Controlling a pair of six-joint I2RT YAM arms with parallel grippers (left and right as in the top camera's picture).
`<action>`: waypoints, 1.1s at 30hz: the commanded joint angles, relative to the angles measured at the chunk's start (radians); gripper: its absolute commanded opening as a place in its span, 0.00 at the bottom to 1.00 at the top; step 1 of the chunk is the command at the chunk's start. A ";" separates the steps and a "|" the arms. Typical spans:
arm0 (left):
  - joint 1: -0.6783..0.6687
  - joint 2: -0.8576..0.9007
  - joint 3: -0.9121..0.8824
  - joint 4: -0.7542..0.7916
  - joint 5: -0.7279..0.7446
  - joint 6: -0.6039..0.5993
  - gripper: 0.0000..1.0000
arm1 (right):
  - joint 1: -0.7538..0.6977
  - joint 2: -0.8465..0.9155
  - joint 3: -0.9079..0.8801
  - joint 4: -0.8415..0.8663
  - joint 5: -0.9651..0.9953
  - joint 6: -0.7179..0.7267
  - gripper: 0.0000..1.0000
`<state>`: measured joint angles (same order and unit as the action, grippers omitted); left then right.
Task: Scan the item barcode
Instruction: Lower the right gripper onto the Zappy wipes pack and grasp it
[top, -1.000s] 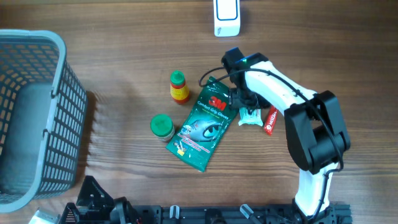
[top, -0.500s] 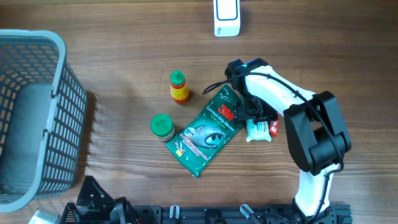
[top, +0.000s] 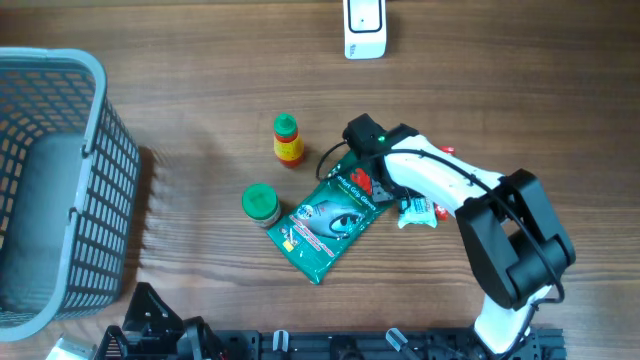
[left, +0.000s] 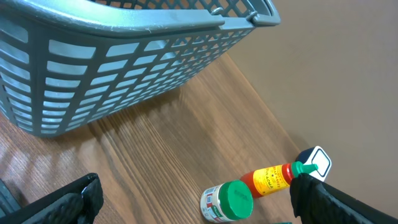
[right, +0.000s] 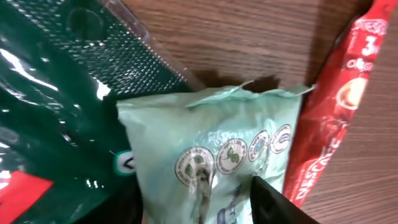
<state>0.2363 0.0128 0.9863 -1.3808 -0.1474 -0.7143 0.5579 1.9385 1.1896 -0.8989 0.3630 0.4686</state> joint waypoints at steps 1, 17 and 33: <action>-0.003 -0.008 0.000 0.003 0.002 -0.001 1.00 | -0.001 0.021 -0.077 0.027 0.034 0.006 0.49; -0.003 -0.008 0.000 0.003 0.002 -0.001 1.00 | -0.069 -0.236 0.106 -0.199 -0.833 -0.410 0.04; -0.003 -0.008 0.000 0.003 0.002 -0.001 1.00 | -0.121 -0.332 0.104 -0.556 -1.772 -1.267 0.05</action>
<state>0.2363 0.0128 0.9863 -1.3804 -0.1474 -0.7143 0.4385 1.6135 1.2827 -1.4700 -1.3617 -0.6491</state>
